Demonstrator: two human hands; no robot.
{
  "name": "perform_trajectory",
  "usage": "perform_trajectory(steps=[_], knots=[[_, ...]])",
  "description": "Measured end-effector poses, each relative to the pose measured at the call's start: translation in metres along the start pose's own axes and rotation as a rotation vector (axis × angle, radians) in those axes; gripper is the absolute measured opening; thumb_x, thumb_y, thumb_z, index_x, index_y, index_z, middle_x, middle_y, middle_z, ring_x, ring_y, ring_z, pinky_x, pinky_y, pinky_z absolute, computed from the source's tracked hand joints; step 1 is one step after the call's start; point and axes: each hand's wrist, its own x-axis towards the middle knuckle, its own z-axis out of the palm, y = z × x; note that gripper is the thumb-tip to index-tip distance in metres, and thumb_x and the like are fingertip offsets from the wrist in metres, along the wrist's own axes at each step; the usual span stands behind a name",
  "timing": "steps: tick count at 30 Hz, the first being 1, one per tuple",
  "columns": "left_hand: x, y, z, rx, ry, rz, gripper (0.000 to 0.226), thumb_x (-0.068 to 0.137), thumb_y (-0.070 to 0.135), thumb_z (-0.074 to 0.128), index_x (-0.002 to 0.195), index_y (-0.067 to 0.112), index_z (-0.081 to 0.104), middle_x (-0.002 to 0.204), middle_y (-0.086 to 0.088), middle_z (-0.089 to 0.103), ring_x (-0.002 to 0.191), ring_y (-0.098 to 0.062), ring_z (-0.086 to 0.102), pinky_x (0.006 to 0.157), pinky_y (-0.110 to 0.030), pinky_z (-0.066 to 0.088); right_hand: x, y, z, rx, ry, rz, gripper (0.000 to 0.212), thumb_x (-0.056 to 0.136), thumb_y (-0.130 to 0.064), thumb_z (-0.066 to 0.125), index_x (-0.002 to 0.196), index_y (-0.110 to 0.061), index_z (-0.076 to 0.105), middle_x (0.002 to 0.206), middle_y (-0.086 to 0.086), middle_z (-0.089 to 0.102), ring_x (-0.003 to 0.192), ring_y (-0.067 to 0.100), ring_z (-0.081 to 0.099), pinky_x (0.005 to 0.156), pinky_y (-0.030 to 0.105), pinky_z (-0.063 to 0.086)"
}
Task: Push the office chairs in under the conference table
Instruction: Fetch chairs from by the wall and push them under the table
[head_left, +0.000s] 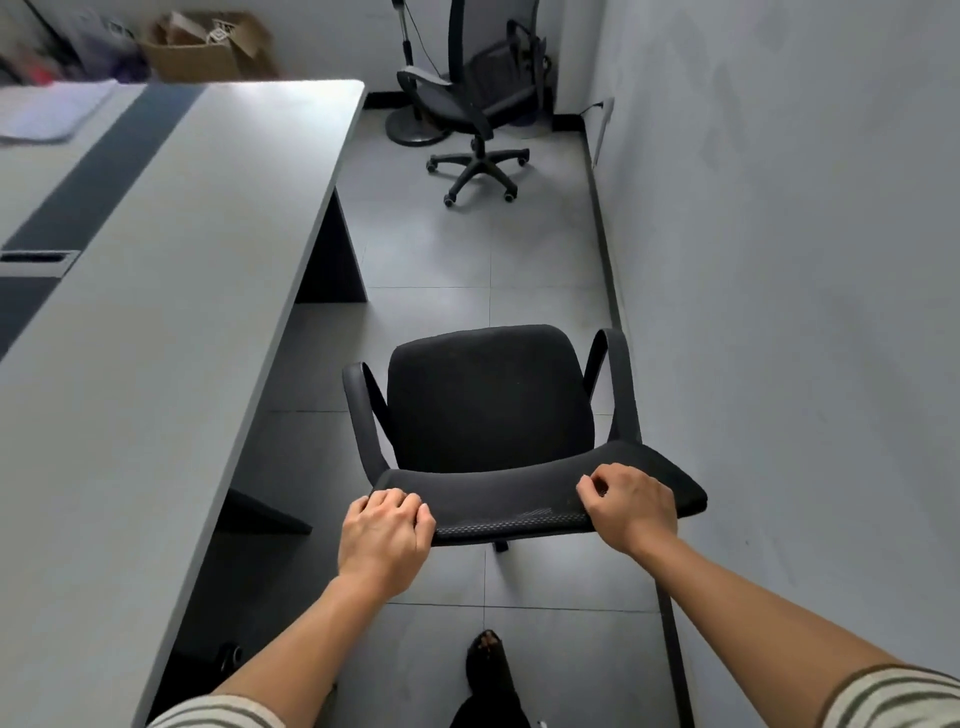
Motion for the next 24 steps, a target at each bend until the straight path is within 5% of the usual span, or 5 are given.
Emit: perform_trajectory(steps=[10,16,24], knots=[[0.119,-0.005,-0.019,-0.061,0.076,-0.138,0.044,0.084,0.041,0.027,0.087,0.026,0.068,0.097,0.009,0.07,0.102,-0.016,0.061,0.09,-0.037,0.045,0.14,-0.03,-0.011,-0.093,0.013,-0.146,0.035,0.087,-0.044,0.039,0.072,-0.021,0.061,0.076,-0.006,0.062,0.071,0.015,0.052,0.058,0.028,0.041],[0.18,0.029,-0.019,-0.098,0.129,-0.362,0.049,0.082,0.041,0.028,0.093,0.022,0.072,0.104,0.004,0.072,0.109,-0.02,0.061,0.094,-0.042,0.046,0.255,-0.034,-0.038,-0.119,-0.056,-0.357,0.037,0.087,-0.044,0.037,0.078,-0.021,0.064,0.081,-0.005,0.064,0.075,0.015,0.054,0.066,0.032,0.051],[0.239,0.092,-0.022,-0.176,0.144,-0.708,0.048,0.083,0.038,0.026,0.084,0.019,0.07,0.092,0.002,0.071,0.101,-0.023,0.063,0.087,-0.042,0.047,0.404,-0.063,-0.066,-0.209,-0.096,-0.675,0.036,0.085,-0.043,0.042,0.069,-0.019,0.064,0.071,-0.002,0.064,0.069,0.019,0.057,0.059,0.029,0.045]])
